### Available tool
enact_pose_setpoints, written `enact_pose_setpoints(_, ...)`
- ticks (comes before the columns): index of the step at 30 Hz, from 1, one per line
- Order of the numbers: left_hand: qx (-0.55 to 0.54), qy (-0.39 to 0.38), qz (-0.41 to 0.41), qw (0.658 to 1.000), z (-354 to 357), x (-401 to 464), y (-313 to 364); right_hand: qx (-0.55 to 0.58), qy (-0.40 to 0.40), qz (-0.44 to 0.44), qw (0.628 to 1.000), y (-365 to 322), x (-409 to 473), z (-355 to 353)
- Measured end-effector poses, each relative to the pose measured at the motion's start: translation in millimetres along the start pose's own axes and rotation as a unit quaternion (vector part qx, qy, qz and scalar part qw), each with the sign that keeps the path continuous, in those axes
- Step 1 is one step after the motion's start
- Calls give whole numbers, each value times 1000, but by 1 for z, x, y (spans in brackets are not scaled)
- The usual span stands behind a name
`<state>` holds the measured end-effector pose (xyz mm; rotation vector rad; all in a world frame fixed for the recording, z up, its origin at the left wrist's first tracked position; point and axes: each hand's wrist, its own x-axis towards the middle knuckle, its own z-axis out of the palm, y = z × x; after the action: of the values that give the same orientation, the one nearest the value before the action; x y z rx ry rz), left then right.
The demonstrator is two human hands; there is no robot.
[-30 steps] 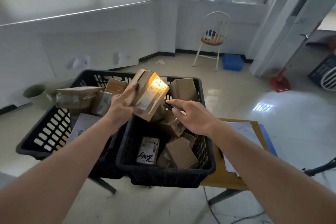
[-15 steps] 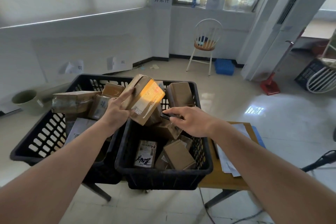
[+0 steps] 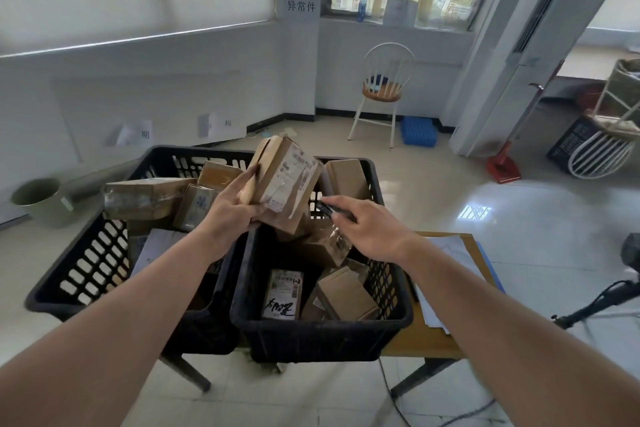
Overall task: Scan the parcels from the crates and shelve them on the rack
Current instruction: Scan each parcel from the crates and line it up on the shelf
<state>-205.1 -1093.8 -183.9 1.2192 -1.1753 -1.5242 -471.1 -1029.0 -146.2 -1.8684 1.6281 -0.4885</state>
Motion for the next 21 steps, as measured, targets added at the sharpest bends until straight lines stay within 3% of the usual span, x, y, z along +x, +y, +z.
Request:
enact_pose_setpoints(8,-125,-37,16,991,-3,-19,34,170,185,56,966,-28,32,31)
enact_pose_setpoints(16,-143,-56,19,988,-24,-40,50,260,259,10,930,-80,59,45)
enact_pose_setpoints(21,-95,-31,41,994,-31,-61,64,288,267,-51,918,-104,61,46)
